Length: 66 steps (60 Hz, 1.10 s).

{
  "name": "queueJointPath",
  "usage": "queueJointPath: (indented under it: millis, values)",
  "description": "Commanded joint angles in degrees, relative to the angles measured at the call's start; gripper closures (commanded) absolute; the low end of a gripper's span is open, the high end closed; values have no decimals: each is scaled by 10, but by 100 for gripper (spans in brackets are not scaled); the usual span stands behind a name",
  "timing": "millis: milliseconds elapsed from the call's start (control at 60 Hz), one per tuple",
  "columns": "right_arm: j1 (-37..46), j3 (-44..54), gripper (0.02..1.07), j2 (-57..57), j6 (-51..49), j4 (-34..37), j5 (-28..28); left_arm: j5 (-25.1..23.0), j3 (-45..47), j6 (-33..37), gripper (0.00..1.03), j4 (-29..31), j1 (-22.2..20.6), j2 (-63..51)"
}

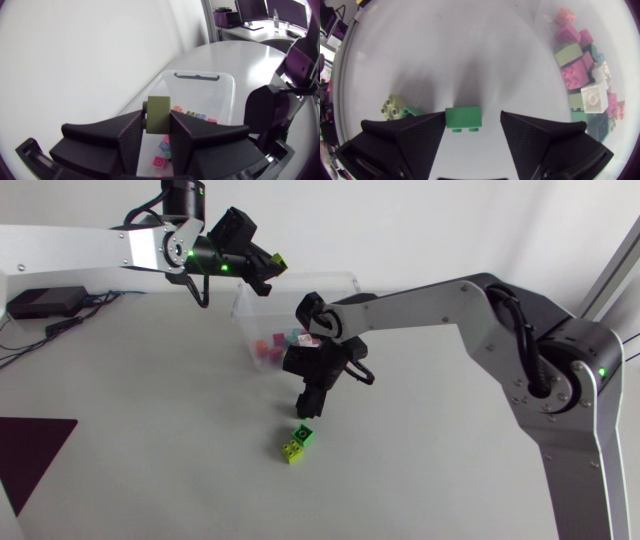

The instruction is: Place the duplo bricks in the container

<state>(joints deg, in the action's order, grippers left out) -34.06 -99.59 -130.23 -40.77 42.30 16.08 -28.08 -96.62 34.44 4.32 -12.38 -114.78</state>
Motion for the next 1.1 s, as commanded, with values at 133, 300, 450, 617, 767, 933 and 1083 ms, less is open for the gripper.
queueJointPath:
  millis: [133, 300, 450, 617, 767, 933, 1083]
  values:
    - [-11, -16, 66, -19, -19, 18, -3, 16, -49, -26, 83, -8, 1, -47]
    - [6, 0, 71, 13, -15, 16, 4, 26, -52, -31, 16, -6, 3, -47]
    - [26, 26, 71, 66, -9, 12, 11, 26, -31, -32, 3, -5, 6, -23]
    - [42, 45, 71, 139, 8, 11, 23, 26, 53, -29, 4, -6, 7, 49]
    - [57, 34, 71, 183, 31, 8, 31, 27, 140, -11, 4, -4, 6, 117]
    - [78, -3, 71, 205, 72, -7, 43, 27, 251, 34, 4, 32, -2, 202]
    - [95, -32, 71, 200, 116, -43, 50, 27, 302, 77, 5, 101, -17, 238]
